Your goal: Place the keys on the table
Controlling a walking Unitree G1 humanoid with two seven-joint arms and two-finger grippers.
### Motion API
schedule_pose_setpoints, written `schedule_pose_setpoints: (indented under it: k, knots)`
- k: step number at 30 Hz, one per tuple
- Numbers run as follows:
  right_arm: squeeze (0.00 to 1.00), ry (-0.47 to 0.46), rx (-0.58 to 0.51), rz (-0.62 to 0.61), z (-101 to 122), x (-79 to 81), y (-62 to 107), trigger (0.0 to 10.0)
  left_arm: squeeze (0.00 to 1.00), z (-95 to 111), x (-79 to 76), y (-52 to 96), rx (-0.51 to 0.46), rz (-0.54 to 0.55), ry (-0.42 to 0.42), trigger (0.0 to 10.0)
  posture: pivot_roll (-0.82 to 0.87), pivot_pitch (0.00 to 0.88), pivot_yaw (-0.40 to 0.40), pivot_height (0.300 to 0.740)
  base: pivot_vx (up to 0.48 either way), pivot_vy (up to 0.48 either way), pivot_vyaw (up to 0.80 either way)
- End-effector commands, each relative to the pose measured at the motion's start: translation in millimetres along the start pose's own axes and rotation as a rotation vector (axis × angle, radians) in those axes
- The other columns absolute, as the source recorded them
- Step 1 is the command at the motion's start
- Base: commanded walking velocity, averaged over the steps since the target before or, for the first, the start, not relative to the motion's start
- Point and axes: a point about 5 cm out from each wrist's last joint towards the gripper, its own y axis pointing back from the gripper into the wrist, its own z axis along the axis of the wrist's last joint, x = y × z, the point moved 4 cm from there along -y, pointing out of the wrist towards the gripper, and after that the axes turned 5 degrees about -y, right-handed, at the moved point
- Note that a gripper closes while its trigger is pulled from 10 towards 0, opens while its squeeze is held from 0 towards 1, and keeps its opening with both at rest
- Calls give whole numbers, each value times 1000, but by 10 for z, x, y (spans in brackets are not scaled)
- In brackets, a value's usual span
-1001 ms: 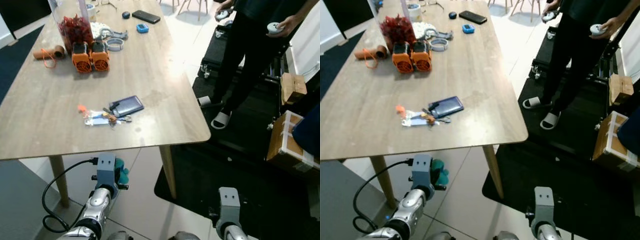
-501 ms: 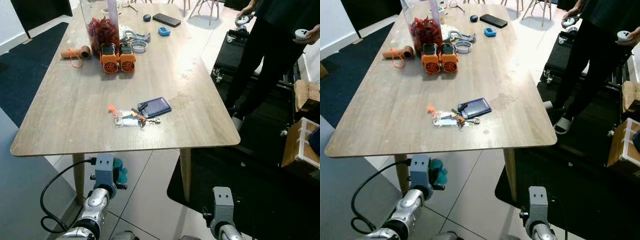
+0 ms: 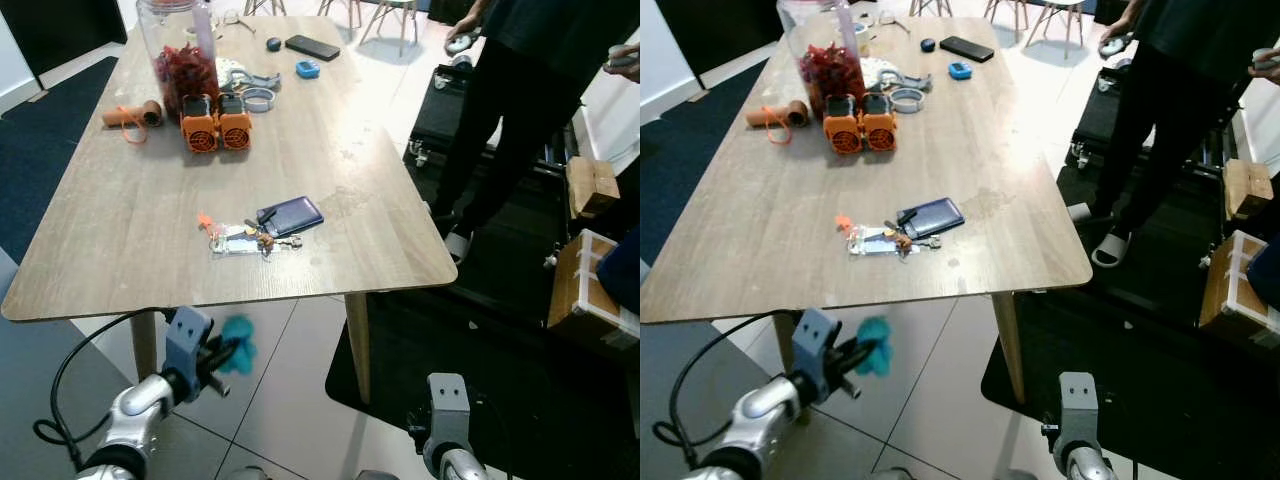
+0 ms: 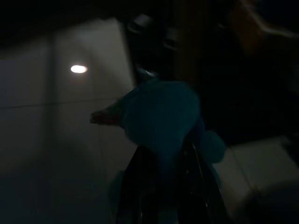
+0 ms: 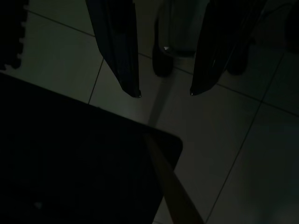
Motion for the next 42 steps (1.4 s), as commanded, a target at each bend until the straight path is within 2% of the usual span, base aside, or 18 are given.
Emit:
schedule_pose_setpoints:
  k: [1,2,10,11,12,14,15,18,19,21,23,26,27,29,30,32,38,42]
  knots:
    - [0,2,10,-8,-42,-36,21,10000,0,-32,-59,104,27,-112,-31,10000,45,63,-39,740,0,0,0]
    - [0,3,10,-7,-43,-35,21,10000,0,-12,-63,192,12,-160,-39,10000,46,65,-40,740,0,0,0]
    - [0,4,10,-4,-42,-36,21,10000,0,129,-31,377,-52,-249,-12,10000,40,66,-42,740,0,0,0]
    - [0,7,11,-2,-37,-46,20,10000,0,549,6,447,-177,-332,-25,10000,45,69,-52,740,0,0,0]
    - [0,7,11,-2,-37,-46,20,10000,0,549,6,447,-177,-332,-25,10000,45,69,-52,740,0,0,0]
    - [0,12,12,0,-34,-55,20,10000,0,948,14,447,-298,-376,-39,10000,44,68,-56,740,0,0,0]
    - [0,12,12,0,-34,-55,20,10000,0,948,14,447,-298,-376,-39,10000,44,68,-56,740,0,0,0]
    - [0,15,11,-1,-24,-67,17,10000,0,1625,25,386,-514,-411,-33,10000,44,66,-56,740,0,0,0]
    - [0,15,11,-1,-24,-67,17,10000,0,1625,25,386,-514,-411,-33,10000,44,66,-56,740,0,0,0]
    - [0,17,10,-1,-16,-69,14,10000,0,1859,7,303,-587,-413,-30,10000,40,66,-53,740,0,0,0]
    - [0,17,10,-1,-16,-69,14,10000,0,1859,7,303,-587,-413,-30,10000,40,66,-53,740,0,0,0]
    - [0,14,6,-4,-8,-70,13,10000,0,2159,16,-231,-585,-171,-131,10000,32,68,-45,740,0,0,0]
    - [0,14,6,-4,-8,-70,13,10000,0,2159,16,-231,-585,-171,-131,10000,32,68,-45,740,0,0,0]
    - [0,11,6,-5,-13,-71,15,10000,0,2193,42,-367,-567,-72,-187,10000,29,69,-43,740,0,0,0]
    - [0,9,7,-7,-21,-73,19,10000,0,2179,62,-467,-512,7,-219,10000,26,69,-41,740,0,0,0]
    - [0,5,8,-11,-38,-75,27,10000,0,2122,42,-581,-454,59,-245,10000,23,72,-33,740,0,0,0]
    - [0,0,10,-14,-57,-78,35,10000,0,2069,-31,-617,-410,58,-269,10000,20,72,-30,740,0,0,0]
    - [0,-1,13,-14,-69,-71,38,10000,0,2002,112,-662,-339,205,-329,10000,21,73,-30,740,0,0,0]
